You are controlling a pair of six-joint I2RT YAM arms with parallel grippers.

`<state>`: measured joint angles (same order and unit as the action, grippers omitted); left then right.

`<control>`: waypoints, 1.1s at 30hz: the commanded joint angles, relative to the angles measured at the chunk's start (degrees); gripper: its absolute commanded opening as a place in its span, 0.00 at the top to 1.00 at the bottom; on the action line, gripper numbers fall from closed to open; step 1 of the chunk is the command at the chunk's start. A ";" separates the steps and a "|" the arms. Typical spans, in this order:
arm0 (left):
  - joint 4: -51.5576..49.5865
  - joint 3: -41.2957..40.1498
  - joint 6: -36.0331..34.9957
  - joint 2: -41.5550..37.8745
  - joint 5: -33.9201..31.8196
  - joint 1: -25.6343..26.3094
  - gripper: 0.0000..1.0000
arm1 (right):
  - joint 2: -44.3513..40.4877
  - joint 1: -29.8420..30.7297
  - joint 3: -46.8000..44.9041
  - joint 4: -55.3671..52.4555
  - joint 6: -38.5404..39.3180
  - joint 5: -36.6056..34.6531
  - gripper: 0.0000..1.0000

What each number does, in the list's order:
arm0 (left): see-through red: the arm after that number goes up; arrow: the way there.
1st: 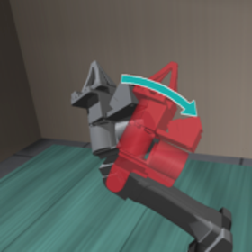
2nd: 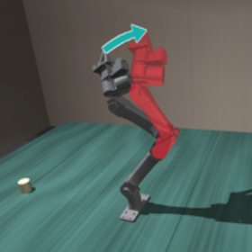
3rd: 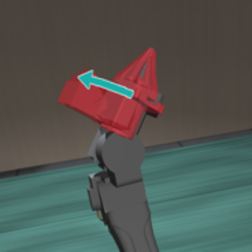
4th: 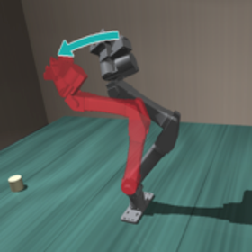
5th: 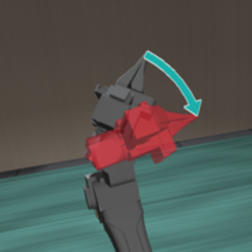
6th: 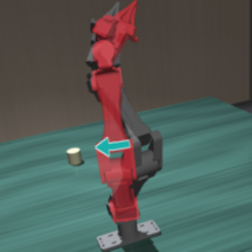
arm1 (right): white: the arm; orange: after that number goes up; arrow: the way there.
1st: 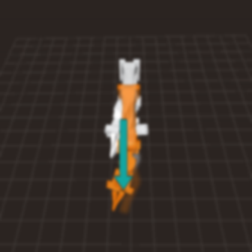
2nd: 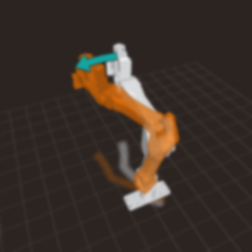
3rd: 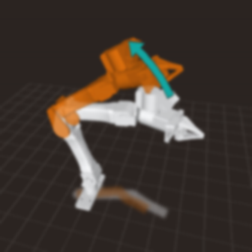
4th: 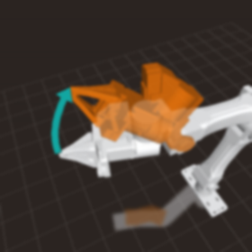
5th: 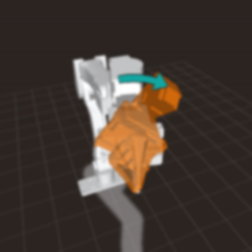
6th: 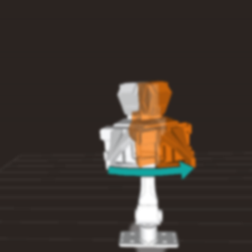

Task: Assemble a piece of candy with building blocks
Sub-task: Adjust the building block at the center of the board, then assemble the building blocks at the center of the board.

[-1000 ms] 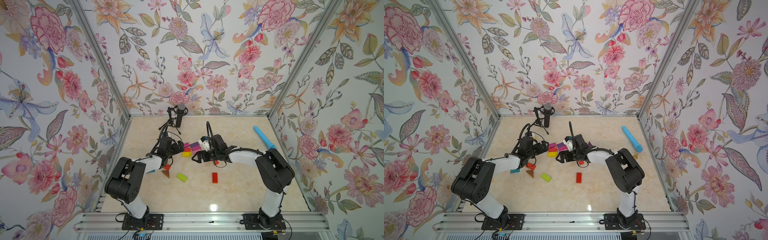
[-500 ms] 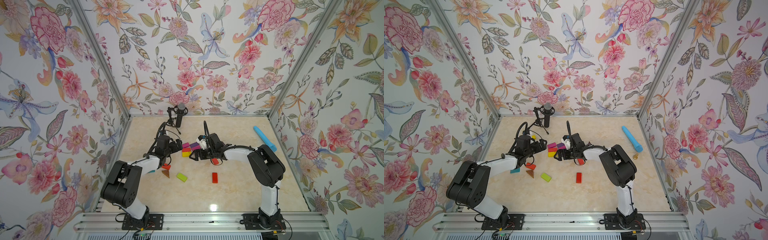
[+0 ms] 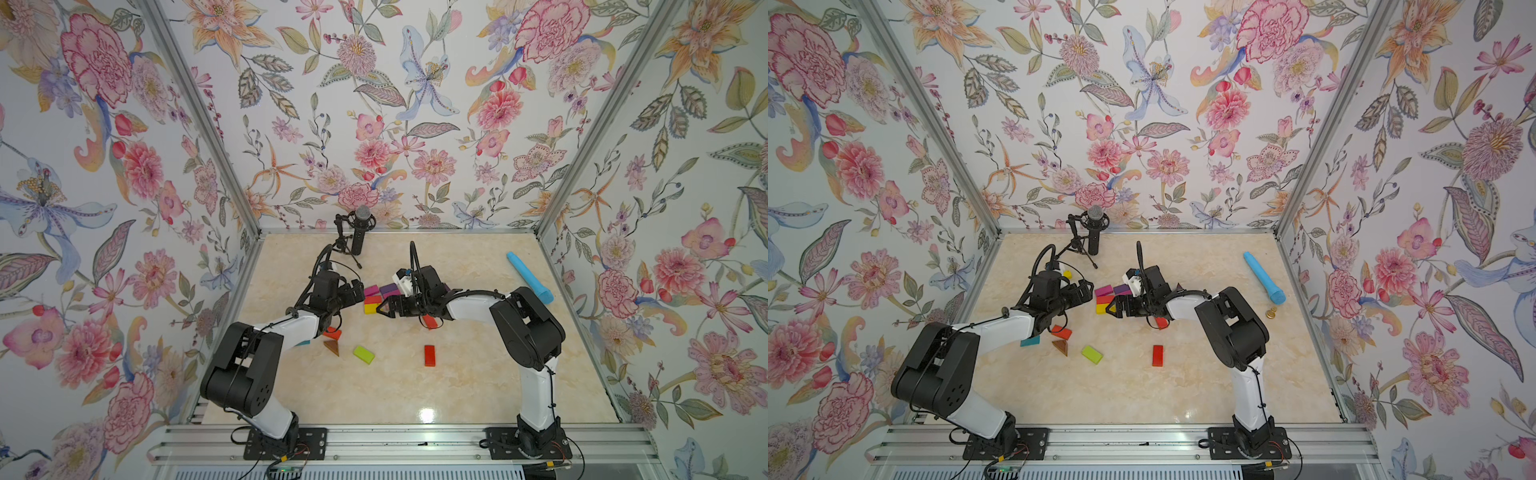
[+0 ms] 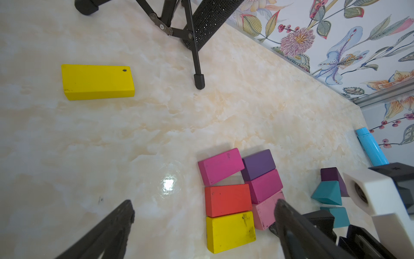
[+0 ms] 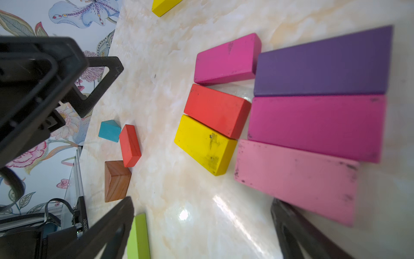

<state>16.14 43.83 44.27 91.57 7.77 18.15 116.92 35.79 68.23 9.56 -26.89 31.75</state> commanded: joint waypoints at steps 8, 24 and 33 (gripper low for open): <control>-10.27 10.52 -7.68 0.84 2.24 0.29 0.01 | -6.09 -0.45 -4.51 -1.18 2.41 -1.03 0.00; -26.46 45.28 -15.07 25.58 5.94 5.08 0.01 | -23.38 -7.05 -16.31 -10.40 12.35 -7.76 0.00; -31.51 52.18 -17.64 33.67 5.94 5.84 0.01 | -24.11 -8.58 -16.46 -10.88 13.55 -8.14 0.00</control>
<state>-11.60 93.97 29.08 122.96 13.32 23.79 94.28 27.42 52.03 -0.40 -15.11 24.45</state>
